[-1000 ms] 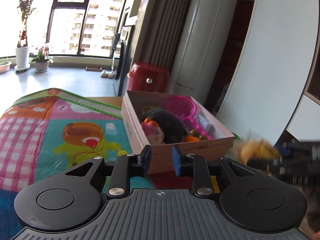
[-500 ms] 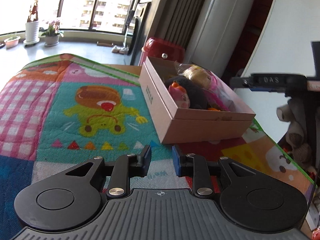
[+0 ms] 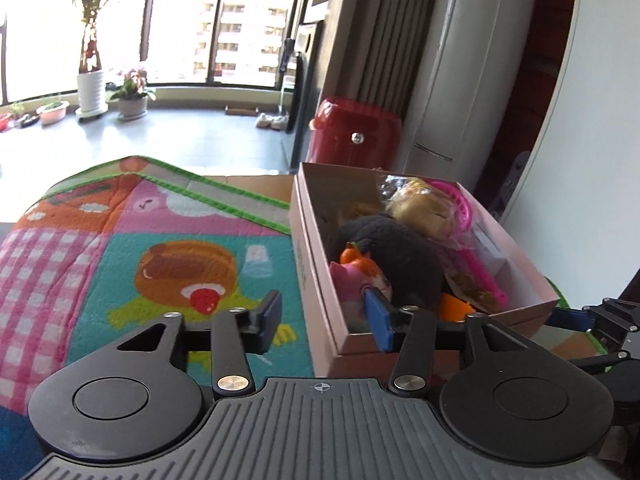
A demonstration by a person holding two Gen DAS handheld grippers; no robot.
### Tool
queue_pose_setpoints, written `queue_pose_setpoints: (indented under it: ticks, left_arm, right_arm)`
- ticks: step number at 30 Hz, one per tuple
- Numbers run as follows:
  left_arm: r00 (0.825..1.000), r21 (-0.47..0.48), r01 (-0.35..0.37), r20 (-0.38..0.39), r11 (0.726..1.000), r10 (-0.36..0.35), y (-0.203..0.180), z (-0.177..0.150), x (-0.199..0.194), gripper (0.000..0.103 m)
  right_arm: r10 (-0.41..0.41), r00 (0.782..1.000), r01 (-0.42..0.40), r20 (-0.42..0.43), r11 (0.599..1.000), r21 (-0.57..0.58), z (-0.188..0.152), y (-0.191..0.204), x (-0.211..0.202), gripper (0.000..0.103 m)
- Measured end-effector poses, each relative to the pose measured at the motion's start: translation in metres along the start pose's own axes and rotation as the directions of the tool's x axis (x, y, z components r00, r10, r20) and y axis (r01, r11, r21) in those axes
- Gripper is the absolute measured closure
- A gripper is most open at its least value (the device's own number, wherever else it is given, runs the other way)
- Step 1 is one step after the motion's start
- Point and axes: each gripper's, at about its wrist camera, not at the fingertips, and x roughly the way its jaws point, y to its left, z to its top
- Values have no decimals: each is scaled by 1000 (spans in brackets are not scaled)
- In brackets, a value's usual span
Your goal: Organize objects
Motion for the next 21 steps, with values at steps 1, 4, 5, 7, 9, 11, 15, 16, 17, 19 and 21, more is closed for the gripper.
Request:
queue_pose_setpoints:
  ticks: [1, 4, 5, 7, 9, 11, 15, 16, 17, 19, 21]
  left_arm:
    - [1000, 1, -13, 6, 1000, 13, 4, 0, 0, 35]
    - [995, -26, -90, 39, 996, 91, 24, 0, -5, 32]
    - [994, -42, -97, 47, 994, 99, 34, 1, -6, 28]
    - [990, -75, -124, 60, 989, 129, 53, 1, -7, 20]
    - [982, -101, -167, 67, 981, 174, 70, 2, -7, 5]
    - [983, -133, -164, 61, 978, 173, 82, 3, -6, 1]
    - [983, -138, -162, 65, 977, 172, 85, 3, -12, 2]
    - [983, -142, -159, 70, 977, 170, 84, 3, -15, 3]
    - [982, -145, -162, 76, 976, 174, 82, 2, -20, 3]
    - [979, -133, -167, 92, 977, 180, 75, -3, -35, 3]
    - [980, -114, -159, 101, 981, 171, 67, -13, -52, 3]
  right_arm:
    - [10, 1000, -10, 0, 1000, 4, 1, 3, 3, 31]
    - [0, 1000, 0, 4, 1000, -23, 9, 21, 14, 30]
    - [7, 1000, -7, 6, 999, -32, 13, 26, 18, 30]
    - [25, 1000, -25, 6, 999, -48, 22, 39, 28, 30]
    - [30, 999, -29, 13, 997, -72, 30, 52, 37, 30]
    - [7, 1000, -4, 28, 995, -96, 34, 64, 44, 30]
    - [-8, 1000, 9, 17, 998, -60, 35, 70, 42, 27]
    - [-5, 1000, 5, 11, 1000, -30, 33, 68, 39, 20]
    - [-1, 1000, 1, 7, 1000, 0, 31, 68, 35, 8]
    - [-2, 1000, 1, 12, 998, 61, 23, 67, 21, 0]
    - [12, 1000, -12, 1, 996, 83, 12, 68, 8, 0]
